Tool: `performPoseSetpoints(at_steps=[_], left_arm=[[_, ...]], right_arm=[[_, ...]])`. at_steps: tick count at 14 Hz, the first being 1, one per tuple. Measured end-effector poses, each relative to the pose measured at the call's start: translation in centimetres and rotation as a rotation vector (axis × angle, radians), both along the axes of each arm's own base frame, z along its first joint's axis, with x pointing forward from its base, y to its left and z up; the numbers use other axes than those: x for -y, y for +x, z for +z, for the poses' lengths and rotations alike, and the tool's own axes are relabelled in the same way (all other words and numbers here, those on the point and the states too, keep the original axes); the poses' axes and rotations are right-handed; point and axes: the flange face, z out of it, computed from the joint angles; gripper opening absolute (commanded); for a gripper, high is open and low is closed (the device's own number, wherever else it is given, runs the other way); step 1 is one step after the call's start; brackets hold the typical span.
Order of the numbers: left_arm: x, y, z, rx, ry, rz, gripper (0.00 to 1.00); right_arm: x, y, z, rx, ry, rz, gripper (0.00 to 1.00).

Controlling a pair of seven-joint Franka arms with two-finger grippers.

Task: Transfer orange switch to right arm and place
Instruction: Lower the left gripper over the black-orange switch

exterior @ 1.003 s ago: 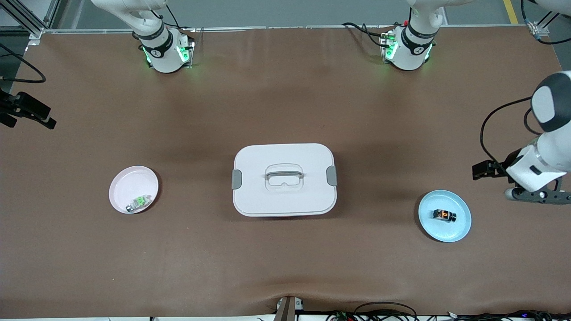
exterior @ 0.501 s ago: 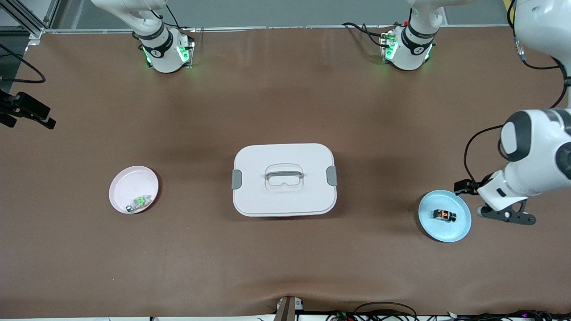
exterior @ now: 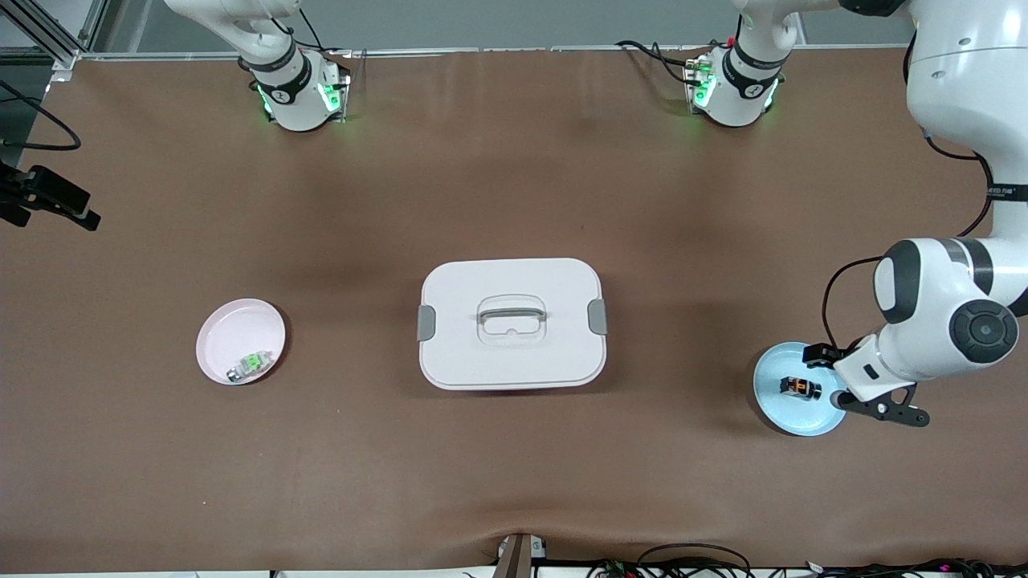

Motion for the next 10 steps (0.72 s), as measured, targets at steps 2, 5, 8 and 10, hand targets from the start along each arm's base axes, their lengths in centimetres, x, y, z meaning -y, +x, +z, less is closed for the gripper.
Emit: performPoseSetpoints(at_steps=[2, 5, 8, 10], left_arm=[[-0.1, 0.5, -2.0, -0.018, -0.003, 0.003, 1.0], [0.2, 0.9, -4.9, -0.029, -0.056, 0.039, 1.0], [0.3, 1.1, -7.0, -0.026, -0.096, 0.061, 1.0], [0.2, 1.2, -7.4, -0.027, -0.098, 0.04, 1.0]], right_arm=[[0.1, 0.0, -0.1, -0.001, 0.0, -0.001, 1.0], [0.2, 0.0, -0.1, -0.002, 0.0, -0.004, 1.0], [0.4, 0.0, -0.1, -0.003, 0.0, -0.006, 1.0], [0.4, 0.0, -0.2, -0.004, 0.0, -0.006, 1.0]])
